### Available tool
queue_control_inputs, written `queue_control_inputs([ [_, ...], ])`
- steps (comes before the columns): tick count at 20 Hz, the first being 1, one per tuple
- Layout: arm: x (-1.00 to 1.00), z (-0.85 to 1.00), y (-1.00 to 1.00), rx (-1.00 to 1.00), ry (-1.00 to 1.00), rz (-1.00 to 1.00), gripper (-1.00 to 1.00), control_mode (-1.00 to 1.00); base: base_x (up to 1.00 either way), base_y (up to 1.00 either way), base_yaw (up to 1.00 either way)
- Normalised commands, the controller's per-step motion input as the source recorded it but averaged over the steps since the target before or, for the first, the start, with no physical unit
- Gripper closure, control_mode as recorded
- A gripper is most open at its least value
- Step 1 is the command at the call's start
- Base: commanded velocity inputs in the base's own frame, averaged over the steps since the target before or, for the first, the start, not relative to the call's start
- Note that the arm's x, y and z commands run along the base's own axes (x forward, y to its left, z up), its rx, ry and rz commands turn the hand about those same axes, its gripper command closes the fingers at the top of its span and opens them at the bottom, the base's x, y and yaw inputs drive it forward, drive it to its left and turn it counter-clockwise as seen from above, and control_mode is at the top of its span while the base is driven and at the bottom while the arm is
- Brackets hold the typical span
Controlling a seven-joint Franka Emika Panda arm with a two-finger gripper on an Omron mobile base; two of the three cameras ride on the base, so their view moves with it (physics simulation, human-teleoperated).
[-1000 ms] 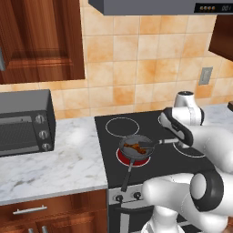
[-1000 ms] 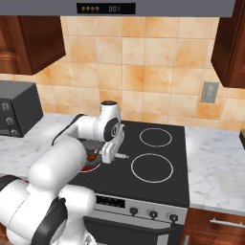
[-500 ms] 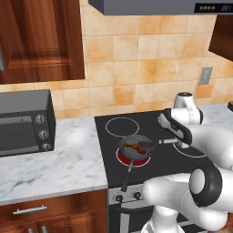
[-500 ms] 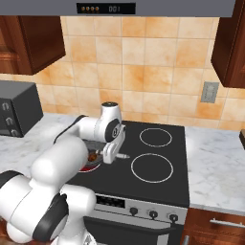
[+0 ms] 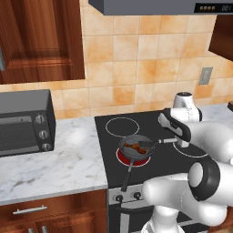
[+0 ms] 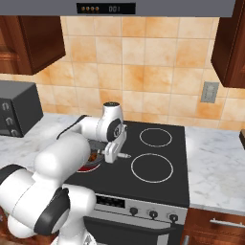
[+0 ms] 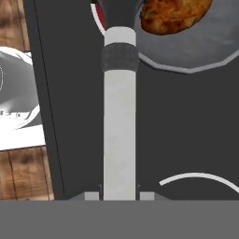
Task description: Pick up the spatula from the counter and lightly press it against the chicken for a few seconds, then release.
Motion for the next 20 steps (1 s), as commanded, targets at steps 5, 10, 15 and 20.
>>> queue_control_inputs([
  [5,0.07,-0.08,-0.01,0.0,0.0,0.0,1.0,-1.0,0.0,0.0,0.0],
  [10,0.08,-0.01,0.0,-0.02,0.0,0.0,1.0,-1.0,0.0,0.0,0.0],
  [15,0.06,-0.06,0.0,-0.01,0.0,0.0,1.0,-1.0,0.0,0.0,0.0],
  [20,0.04,-0.12,0.0,-0.01,0.01,0.0,1.0,-1.0,0.0,0.0,0.0],
])
